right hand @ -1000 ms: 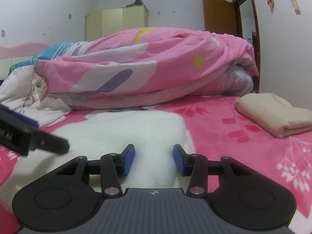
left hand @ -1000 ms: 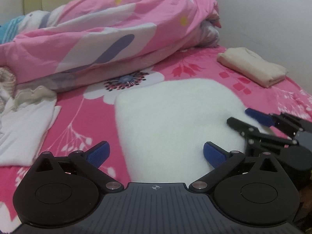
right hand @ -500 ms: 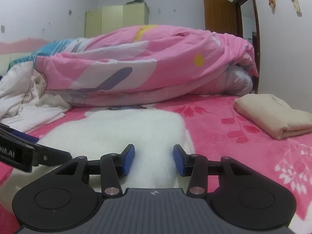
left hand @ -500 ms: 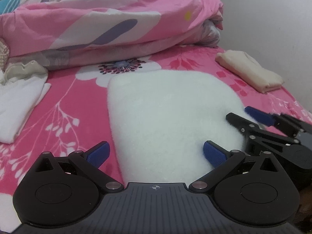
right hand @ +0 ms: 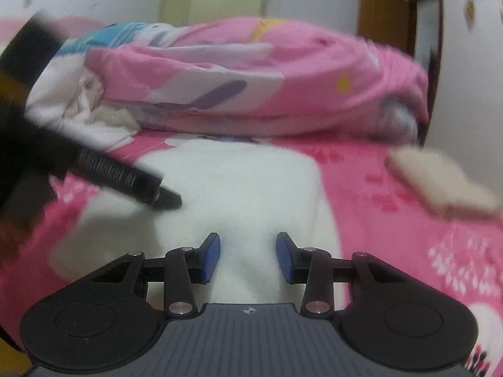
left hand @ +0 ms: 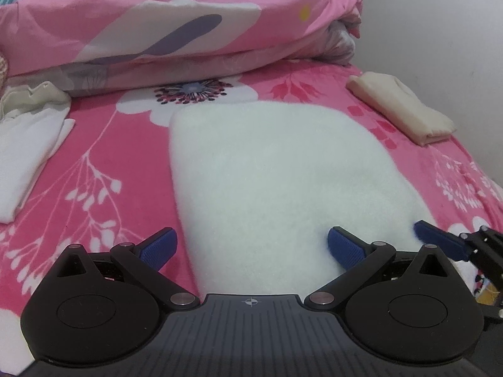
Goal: Fold clothes
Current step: 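Bring both open grippers to the edge of the folded white fleece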
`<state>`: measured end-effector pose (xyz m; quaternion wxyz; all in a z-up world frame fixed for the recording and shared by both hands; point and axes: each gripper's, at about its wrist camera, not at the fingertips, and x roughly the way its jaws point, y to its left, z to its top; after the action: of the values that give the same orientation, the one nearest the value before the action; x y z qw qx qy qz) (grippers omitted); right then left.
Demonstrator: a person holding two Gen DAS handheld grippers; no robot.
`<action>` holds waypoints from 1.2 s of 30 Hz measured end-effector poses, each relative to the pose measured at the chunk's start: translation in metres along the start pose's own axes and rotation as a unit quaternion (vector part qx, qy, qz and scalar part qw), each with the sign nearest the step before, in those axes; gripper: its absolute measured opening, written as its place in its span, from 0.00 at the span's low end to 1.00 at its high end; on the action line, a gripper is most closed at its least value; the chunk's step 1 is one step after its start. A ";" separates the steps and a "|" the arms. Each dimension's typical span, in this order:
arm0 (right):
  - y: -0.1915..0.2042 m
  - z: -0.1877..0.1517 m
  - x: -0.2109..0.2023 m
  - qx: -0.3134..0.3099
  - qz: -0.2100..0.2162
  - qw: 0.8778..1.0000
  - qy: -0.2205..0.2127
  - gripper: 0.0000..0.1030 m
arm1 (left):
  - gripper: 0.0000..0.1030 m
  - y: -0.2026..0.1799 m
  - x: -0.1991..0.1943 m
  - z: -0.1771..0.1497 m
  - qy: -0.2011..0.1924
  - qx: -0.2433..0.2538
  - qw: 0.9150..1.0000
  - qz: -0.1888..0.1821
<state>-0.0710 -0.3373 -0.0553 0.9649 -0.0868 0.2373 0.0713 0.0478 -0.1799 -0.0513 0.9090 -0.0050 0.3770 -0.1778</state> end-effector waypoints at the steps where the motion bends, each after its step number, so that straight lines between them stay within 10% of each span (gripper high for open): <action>1: 0.001 0.004 -0.004 0.003 0.001 1.000 0.002 0.40 | 1.00 -0.001 0.000 0.001 0.002 0.002 1.000 0.001; 12: 0.007 -0.009 -0.008 0.028 0.012 0.999 0.042 0.34 | 1.00 -0.009 -0.004 0.007 0.013 0.033 0.999 0.015; 19: 0.003 -0.010 -0.009 0.053 0.012 0.998 0.041 0.33 | 1.00 -0.033 -0.038 0.022 -0.080 0.112 0.990 0.043; 26: -0.004 0.010 -0.025 0.078 0.009 0.997 0.021 0.21 | 0.80 -0.034 -0.001 0.029 -0.012 0.100 0.995 0.011; 36: -0.018 0.014 -0.002 0.076 0.012 0.997 0.031 0.19 | 0.83 -0.038 0.007 0.025 -0.001 0.117 0.993 0.016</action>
<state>-0.0632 -0.3524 -0.0393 0.9599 -0.0126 0.2733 0.0621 0.0575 -0.2210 -0.0328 0.9065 0.1070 0.3526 -0.2059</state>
